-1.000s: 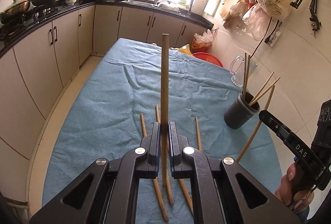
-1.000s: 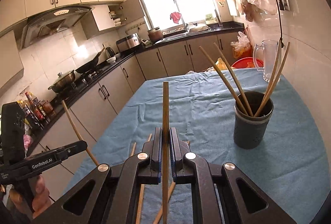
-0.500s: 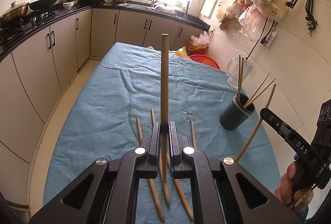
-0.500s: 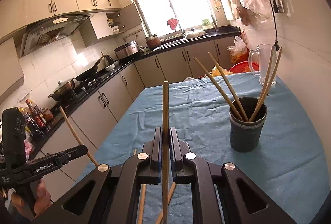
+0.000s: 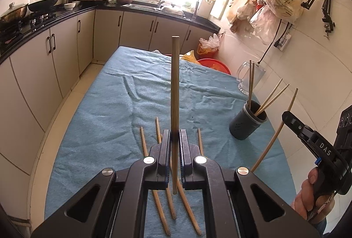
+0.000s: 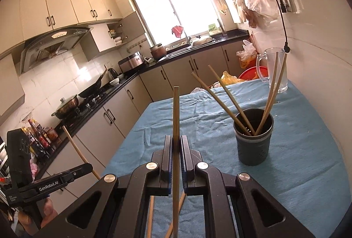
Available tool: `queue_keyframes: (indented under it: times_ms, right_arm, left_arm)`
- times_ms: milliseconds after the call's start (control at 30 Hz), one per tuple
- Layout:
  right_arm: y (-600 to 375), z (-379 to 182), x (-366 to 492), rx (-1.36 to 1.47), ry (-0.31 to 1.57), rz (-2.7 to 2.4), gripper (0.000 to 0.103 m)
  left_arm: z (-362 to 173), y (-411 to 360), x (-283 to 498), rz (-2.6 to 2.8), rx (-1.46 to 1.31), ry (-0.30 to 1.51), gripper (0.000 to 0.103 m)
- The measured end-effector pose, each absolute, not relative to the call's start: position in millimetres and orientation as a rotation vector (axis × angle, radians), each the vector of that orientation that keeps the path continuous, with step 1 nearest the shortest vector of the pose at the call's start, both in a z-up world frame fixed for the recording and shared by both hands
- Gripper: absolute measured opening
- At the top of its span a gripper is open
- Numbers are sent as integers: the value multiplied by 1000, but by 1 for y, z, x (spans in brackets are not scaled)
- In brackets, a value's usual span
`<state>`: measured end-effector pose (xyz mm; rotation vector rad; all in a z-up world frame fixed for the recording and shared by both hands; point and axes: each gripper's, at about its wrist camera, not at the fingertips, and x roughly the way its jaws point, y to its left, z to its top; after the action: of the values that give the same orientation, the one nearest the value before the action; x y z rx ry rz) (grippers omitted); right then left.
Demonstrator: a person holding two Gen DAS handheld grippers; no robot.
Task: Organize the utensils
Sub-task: 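Lift both held chopsticks upright and carry them over the black cup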
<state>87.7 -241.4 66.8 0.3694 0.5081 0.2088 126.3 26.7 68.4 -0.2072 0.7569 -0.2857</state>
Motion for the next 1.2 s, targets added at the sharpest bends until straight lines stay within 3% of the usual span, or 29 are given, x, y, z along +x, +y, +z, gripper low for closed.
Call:
queue_keyframes:
  times_ms: [1200]
  right_arm:
    - [-354, 110, 54, 513, 307, 42, 7]
  left_arm:
    - [138, -70, 153, -477, -154, 689, 7]
